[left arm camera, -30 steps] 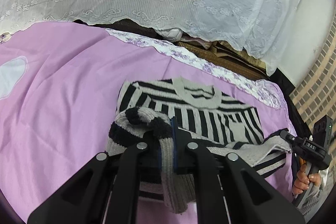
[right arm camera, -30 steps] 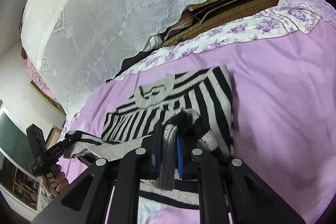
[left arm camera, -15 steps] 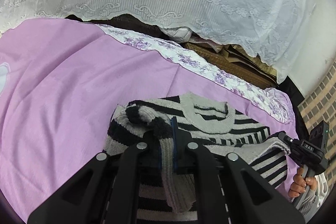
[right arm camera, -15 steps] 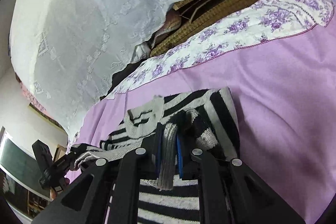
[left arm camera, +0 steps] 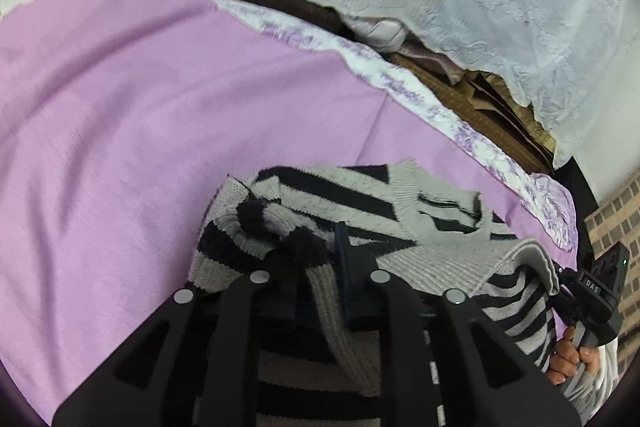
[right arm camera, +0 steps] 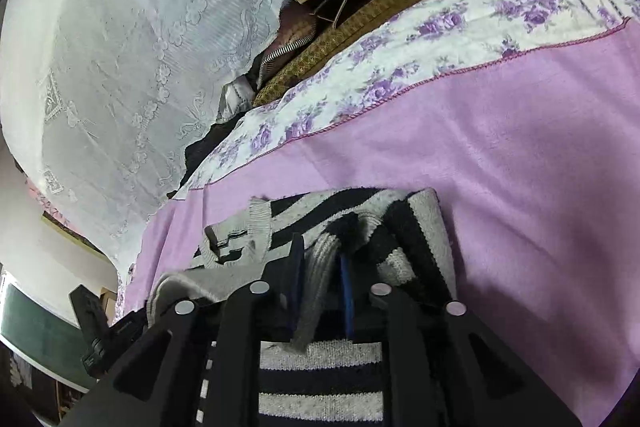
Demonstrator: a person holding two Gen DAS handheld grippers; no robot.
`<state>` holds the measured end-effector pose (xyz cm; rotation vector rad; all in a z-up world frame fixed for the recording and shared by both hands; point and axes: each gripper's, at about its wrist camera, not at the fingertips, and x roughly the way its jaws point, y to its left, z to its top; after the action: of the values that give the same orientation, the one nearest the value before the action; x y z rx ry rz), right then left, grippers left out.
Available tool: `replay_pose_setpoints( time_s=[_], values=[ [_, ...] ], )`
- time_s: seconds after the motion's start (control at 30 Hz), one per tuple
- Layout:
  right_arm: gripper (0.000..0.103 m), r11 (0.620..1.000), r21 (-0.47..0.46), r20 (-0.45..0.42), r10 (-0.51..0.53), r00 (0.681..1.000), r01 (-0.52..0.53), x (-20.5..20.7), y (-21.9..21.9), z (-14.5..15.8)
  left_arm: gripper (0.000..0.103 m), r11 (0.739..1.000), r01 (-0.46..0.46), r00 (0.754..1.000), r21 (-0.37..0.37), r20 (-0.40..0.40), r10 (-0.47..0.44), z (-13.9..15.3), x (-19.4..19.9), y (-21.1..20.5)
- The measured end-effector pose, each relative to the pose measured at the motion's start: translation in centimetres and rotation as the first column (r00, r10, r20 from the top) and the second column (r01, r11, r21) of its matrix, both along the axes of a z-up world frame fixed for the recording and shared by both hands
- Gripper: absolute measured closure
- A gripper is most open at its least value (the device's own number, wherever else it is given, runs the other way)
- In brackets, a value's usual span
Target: Fold small clothes
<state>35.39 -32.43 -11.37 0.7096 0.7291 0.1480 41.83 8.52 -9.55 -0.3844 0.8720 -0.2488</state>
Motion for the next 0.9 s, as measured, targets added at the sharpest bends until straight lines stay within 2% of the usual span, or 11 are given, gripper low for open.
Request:
replay_pose_setpoints(
  time_s=[0.07, 0.13, 0.17, 0.2, 0.27, 0.33, 0.47, 0.63, 0.7, 0.8, 0.9],
  values=[
    [0.082, 0.999, 0.036, 0.018, 0.007, 1.000, -0.007, -0.1, -0.5, -0.2, 0.087, 1.000, -0.002, 1.000, -0.027, 0.012, 0.003, 0.0, -0.2, 0.3],
    [0.066, 0.995, 0.100, 0.055, -0.001, 0.998, -0.005, -0.8, -1.4, 0.1, 0.084, 0.999, 0.002, 0.999, -0.043, 0.047, 0.000, 0.7, -0.9, 0.7],
    [0.052, 0.995, 0.095, 0.088, -0.047, 0.995, 0.039, -1.6, -1.9, 0.7, 0.080, 0.999, 0.006, 0.997, -0.050, 0.076, -0.002, 1.2, -1.4, 1.0],
    [0.050, 0.994, 0.080, 0.109, -0.076, 0.991, 0.068, -2.2, -2.3, 1.2, 0.074, 0.998, 0.014, 0.994, -0.068, 0.106, -0.006, 1.8, -2.0, 1.3],
    [0.050, 0.994, 0.057, 0.137, -0.099, 0.986, 0.092, -3.1, -2.7, 2.0, 0.059, 0.996, 0.013, 0.990, -0.091, 0.143, 0.000, 2.7, -2.6, 1.7],
    [0.050, 0.996, 0.040, 0.145, -0.085, 0.986, 0.080, -3.3, -2.3, 2.3, 0.058, 0.995, 0.023, 0.986, -0.098, 0.165, -0.007, 3.4, -3.0, 1.8],
    [0.051, 0.990, -0.128, 0.145, -0.043, 0.989, 0.062, -3.0, 0.0, 2.8, 0.050, 0.996, 0.044, 0.979, -0.079, 0.204, -0.027, 4.4, -3.6, 1.2],
    [0.051, 0.916, -0.398, 0.145, 0.006, 0.989, 0.053, -2.1, 3.3, 3.5, 0.036, 0.999, 0.039, 0.980, 0.036, 0.193, -0.045, 4.0, -3.0, -0.3],
    [0.051, 0.900, -0.435, 0.138, 0.028, 0.990, 0.036, -1.5, 3.8, 3.8, 0.035, 0.998, 0.029, 0.987, 0.064, 0.156, -0.038, 3.2, -2.1, -0.7],
    [0.045, 0.878, -0.479, 0.090, 0.059, 0.994, -0.009, 0.2, 4.5, 3.7, 0.034, 0.999, 0.029, 0.996, 0.034, 0.085, -0.031, 1.7, -0.6, -0.5],
    [0.047, 0.875, -0.483, 0.005, 0.047, 0.999, -0.038, 1.9, 4.4, 2.4, 0.031, 0.998, 0.044, 0.990, 0.036, 0.131, -0.049, 2.5, -1.3, -0.9]
  ],
)
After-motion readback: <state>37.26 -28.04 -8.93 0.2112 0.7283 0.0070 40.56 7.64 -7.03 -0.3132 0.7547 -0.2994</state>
